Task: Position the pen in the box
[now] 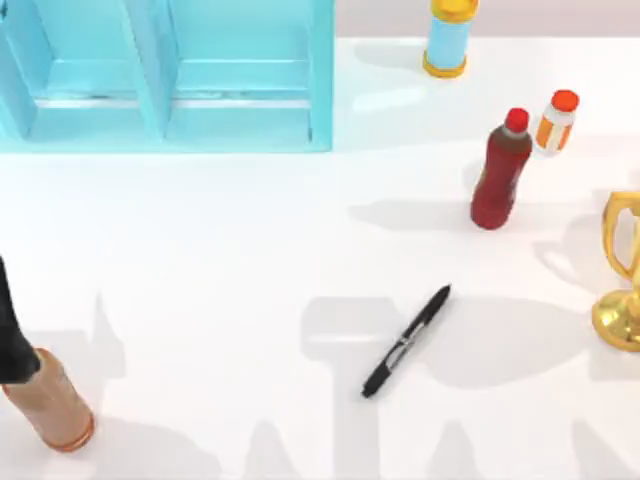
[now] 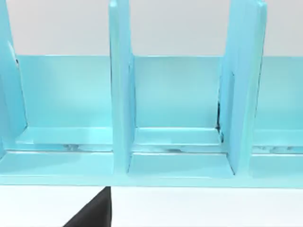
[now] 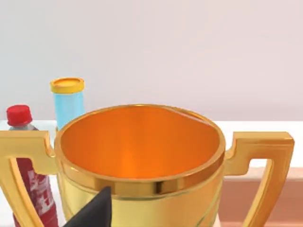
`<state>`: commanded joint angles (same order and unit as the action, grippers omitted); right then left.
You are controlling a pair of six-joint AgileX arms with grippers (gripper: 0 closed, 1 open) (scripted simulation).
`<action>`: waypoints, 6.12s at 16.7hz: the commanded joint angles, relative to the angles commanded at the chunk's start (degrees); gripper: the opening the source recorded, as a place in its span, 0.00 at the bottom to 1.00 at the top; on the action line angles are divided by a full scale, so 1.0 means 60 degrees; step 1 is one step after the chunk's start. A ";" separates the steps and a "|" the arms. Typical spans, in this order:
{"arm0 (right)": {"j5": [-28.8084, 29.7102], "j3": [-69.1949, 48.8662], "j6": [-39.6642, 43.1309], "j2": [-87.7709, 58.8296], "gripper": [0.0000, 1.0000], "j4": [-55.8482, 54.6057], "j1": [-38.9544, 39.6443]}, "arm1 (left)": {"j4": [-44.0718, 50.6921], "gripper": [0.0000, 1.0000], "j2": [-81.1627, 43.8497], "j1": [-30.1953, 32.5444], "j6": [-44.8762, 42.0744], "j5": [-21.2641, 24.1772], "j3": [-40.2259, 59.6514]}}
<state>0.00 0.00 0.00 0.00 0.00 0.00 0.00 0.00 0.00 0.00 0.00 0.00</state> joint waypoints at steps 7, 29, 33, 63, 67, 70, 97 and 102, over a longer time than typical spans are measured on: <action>-0.0165 -0.1386 -0.1230 -0.1179 1.00 0.0882 0.0594 | 0.0000 1.00 0.0000 0.0000 0.0000 0.0000 0.0000; -0.0285 -1.3937 -1.2079 -1.7615 1.00 0.9563 0.5975 | 0.0000 1.00 0.0000 0.0000 0.0000 0.0000 0.0000; -0.0151 -1.4478 -1.2467 -1.8864 1.00 0.9939 0.6135 | 0.0000 1.00 0.0000 0.0000 0.0000 0.0000 0.0000; -0.0122 -1.2898 -1.2567 -2.0570 0.32 0.6732 0.6196 | 0.0000 1.00 0.0000 0.0000 0.0000 0.0000 0.0000; -0.0122 -1.2898 -1.2567 -2.0570 0.02 0.6732 0.6196 | 0.0000 1.00 0.0000 0.0000 0.0000 0.0000 0.0000; -0.0122 -1.2898 -1.2567 -2.0570 0.00 0.6732 0.6196 | 0.0000 1.00 0.0000 0.0000 0.0000 0.0000 0.0000; 0.0034 -1.5429 -1.2103 -1.8689 0.00 1.1051 0.6042 | 0.0000 1.00 0.0000 0.0000 0.0000 0.0000 0.0000; -0.0002 -1.6854 -1.1331 -1.7828 0.00 1.0844 0.4290 | 0.0000 1.00 0.0000 0.0000 0.0000 0.0000 0.0000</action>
<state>-0.01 -101.12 -67.99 -106.97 65.07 25.74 0.00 0.00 0.00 0.00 0.00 0.00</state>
